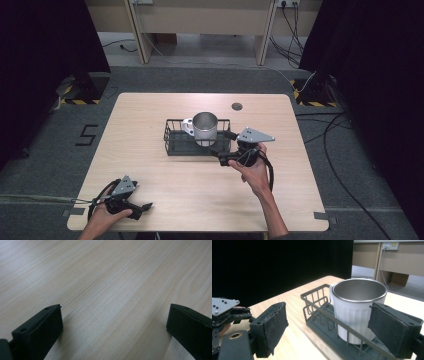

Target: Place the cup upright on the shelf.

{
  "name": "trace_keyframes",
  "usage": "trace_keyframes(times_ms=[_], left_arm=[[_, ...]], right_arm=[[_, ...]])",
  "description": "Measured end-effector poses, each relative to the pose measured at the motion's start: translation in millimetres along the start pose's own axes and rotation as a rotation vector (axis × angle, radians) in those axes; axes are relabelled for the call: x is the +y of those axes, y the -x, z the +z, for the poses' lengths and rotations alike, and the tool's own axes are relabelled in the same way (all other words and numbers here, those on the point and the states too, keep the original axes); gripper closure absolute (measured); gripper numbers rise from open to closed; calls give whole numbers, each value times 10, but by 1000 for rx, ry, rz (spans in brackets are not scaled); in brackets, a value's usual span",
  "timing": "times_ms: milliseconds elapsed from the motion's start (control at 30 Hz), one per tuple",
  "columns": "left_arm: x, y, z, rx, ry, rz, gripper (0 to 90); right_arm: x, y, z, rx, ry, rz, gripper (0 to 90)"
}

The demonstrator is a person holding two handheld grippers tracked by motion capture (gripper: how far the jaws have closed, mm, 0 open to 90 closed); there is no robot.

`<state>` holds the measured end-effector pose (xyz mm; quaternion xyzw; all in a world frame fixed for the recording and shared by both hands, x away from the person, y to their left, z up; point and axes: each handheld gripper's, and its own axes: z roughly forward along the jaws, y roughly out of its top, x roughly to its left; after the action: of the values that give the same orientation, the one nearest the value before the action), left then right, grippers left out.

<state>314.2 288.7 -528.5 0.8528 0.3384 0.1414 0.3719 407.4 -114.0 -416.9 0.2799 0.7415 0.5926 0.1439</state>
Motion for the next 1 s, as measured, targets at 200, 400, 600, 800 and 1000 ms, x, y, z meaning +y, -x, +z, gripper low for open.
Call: trace_keyframes(times_ms=[200,400,600,800,1000], left_arm=[[-1,2,0,0,0,-2,0],[0,1,0,0,0,-2,0],[-1,1,0,0,0,-2,0],[-1,2,1,0,1,-3,0],[-1,2,0,0,0,-2,0]], right_arm=[[-96,-46,-46,-7,-9,0,152],[-166,-78,-68,-16,-15,-5,152],[-221,-125,-102,-26,-15,-11,152],[-298,-180,-129,-35,-25,-13,152],[-394,-236,-160,-44,-37,-18,152]])
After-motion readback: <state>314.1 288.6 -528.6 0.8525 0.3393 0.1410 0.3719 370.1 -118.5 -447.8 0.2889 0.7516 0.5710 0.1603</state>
